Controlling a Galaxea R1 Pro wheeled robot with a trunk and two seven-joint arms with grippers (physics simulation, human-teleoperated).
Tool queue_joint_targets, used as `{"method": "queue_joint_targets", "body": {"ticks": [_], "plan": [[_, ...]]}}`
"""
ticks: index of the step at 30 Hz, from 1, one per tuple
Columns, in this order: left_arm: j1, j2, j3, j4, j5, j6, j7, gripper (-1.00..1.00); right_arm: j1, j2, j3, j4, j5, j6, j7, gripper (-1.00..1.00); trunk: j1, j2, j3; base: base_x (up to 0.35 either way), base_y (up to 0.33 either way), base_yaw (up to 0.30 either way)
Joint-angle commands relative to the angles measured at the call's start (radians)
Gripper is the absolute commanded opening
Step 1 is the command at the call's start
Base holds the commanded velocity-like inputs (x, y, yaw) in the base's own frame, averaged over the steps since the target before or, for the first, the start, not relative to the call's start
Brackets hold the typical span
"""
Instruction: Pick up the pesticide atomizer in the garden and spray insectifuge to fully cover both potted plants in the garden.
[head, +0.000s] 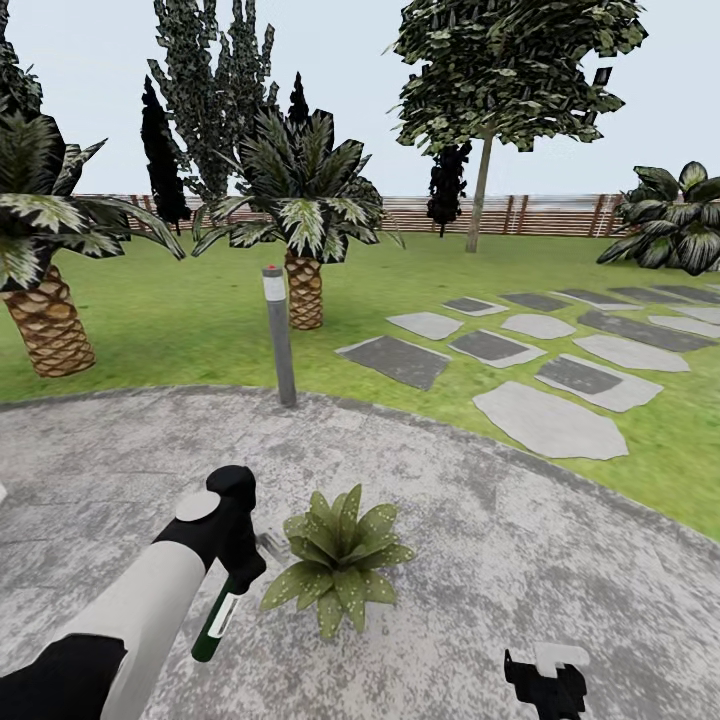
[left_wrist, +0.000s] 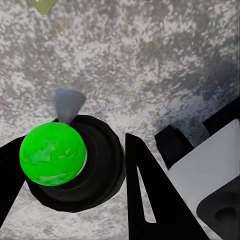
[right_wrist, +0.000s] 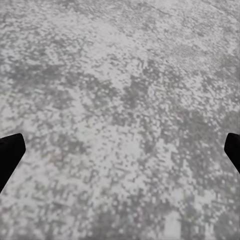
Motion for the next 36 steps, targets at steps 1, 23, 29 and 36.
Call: {"method": "queue_joint_targets", "body": {"ticks": [1,23,29,36], "plan": [[0.0,0.0,-0.001,-0.001,-0.009,0.011,-0.01,-1.0,-0.001,0.0,0.009,0.0,-0.01,-0.003,-0.003,1.0,0.0,0.0,-0.001,0.0,0.0,0.005],[0.0,0.001,0.003,-0.003,-0.009,0.013,-0.01,-1.0,-0.001,0.007,0.01,-0.004,-0.012,-0.003,-0.004,1.0,0.0,0.0,-0.008,0.0,-0.201,0.146],[0.0,0.001,-0.003,-0.005,-0.009,0.013,-0.01,-1.0,-0.001,0.007,0.011,-0.004,-0.01,-0.003,-0.004,1.0,0.0,0.0,-0.018,0.005,-0.272,0.049],[0.0,0.001,-0.004,-0.005,-0.009,0.013,-0.01,-1.0,-0.001,0.007,0.01,-0.004,-0.01,-0.002,-0.003,1.0,0.0,0.0,-0.028,0.154,-0.245,0.148]]}}
